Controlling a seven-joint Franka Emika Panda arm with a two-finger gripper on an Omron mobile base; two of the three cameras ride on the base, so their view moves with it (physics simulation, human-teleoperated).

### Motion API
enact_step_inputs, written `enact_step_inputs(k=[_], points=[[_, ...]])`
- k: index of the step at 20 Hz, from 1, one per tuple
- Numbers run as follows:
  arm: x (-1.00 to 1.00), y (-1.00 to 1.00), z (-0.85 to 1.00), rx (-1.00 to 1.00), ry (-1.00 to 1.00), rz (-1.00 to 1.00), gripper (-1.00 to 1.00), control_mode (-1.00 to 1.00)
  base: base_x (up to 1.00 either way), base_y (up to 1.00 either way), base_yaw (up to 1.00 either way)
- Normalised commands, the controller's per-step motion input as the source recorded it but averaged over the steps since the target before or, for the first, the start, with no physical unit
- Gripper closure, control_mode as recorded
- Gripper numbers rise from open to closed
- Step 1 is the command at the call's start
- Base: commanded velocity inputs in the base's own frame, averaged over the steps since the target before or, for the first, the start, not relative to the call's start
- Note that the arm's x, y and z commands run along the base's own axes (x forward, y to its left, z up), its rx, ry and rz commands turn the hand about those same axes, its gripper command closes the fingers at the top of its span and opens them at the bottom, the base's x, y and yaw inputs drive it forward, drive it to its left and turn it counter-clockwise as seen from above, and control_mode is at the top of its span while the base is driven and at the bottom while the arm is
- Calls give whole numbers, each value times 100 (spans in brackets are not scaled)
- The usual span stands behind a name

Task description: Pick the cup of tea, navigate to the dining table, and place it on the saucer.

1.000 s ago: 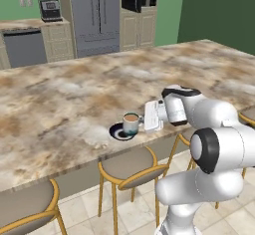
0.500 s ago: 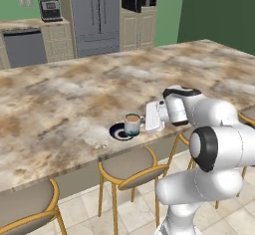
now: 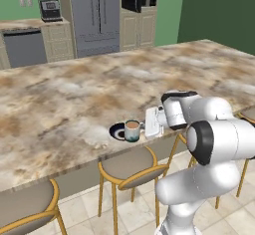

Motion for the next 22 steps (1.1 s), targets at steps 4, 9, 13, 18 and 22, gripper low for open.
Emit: enact_step_inputs(k=[4,9,13,18,22], points=[[0,0,0,0,0,0,100,-100,0,0,0],[8,4,32,0,0,0,100,-100,0,0,0],[65,22,13,0,-1,-1,100,-100,0,0,0],[74,11,-14,0,0,-4,100,-100,0,0,0],[9,0,-15,0,0,0,100,-100,0,0,0]])
